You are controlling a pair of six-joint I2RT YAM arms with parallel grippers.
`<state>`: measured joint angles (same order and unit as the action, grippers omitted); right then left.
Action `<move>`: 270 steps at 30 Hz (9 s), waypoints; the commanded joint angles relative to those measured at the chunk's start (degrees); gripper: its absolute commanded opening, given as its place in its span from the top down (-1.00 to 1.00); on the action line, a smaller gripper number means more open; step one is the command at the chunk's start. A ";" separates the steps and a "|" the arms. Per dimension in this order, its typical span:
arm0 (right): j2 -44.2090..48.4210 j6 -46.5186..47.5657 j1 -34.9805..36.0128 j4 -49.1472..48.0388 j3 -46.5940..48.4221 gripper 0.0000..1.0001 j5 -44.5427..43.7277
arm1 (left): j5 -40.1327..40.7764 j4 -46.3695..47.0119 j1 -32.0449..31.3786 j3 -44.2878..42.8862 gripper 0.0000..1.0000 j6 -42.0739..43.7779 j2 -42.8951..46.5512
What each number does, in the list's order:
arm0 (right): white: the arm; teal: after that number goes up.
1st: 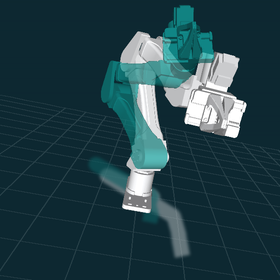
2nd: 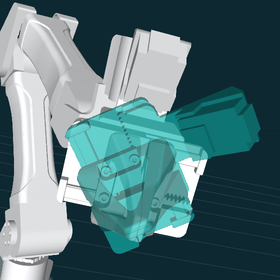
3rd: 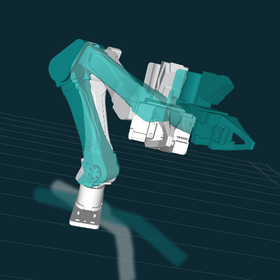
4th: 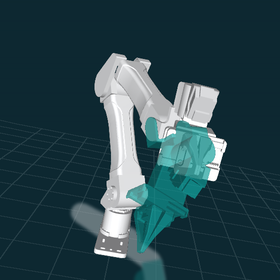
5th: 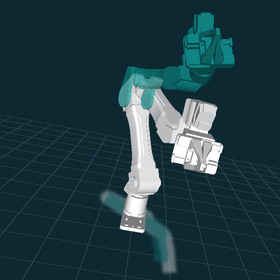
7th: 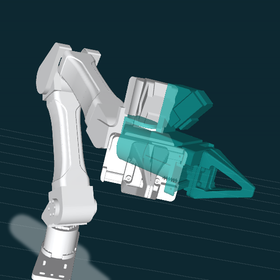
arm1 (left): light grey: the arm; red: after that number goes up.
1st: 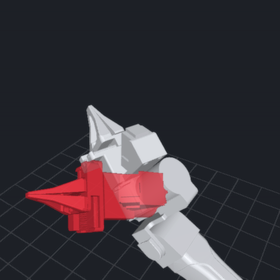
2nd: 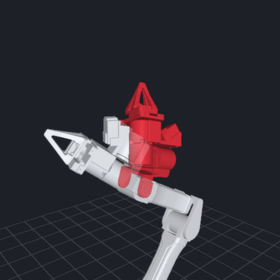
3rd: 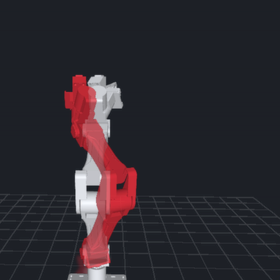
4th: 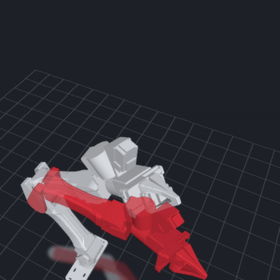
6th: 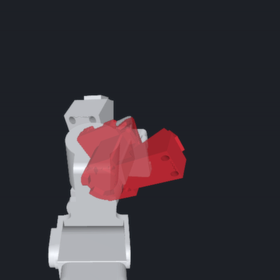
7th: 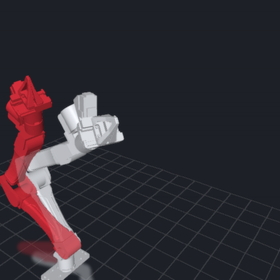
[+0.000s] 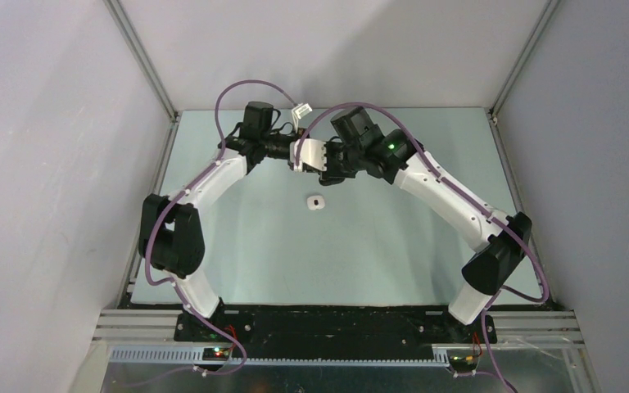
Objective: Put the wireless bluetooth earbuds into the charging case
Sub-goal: Place the earbud in the charging case, then adjust the earbud with the charging case.
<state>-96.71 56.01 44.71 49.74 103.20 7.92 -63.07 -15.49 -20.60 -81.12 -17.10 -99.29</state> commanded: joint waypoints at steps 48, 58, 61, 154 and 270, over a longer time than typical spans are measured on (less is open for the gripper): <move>-2.06 -3.83 2.40 -5.64 -0.71 -0.12 -3.89 | -2.88 0.24 -0.59 -1.60 1.00 -0.12 1.73; -2.66 -2.48 3.27 -6.70 -2.47 -0.16 -9.33 | -2.73 0.33 -0.58 -1.79 1.00 0.05 1.71; -3.10 -2.23 3.26 -5.65 -1.30 -0.17 -11.40 | -2.62 0.30 -0.58 -1.76 1.00 0.06 1.61; 3.16 -16.22 -3.68 0.57 9.34 -0.30 8.88 | -2.02 0.34 -0.45 -1.79 1.00 -0.38 1.55; 22.23 1.58 3.62 -29.70 -25.08 1.00 2.41 | -2.74 1.02 -0.23 -3.21 1.00 -2.54 1.16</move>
<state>-77.91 60.90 48.71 20.40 75.77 7.79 -64.34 -14.72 -20.49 -81.45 -19.07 -97.51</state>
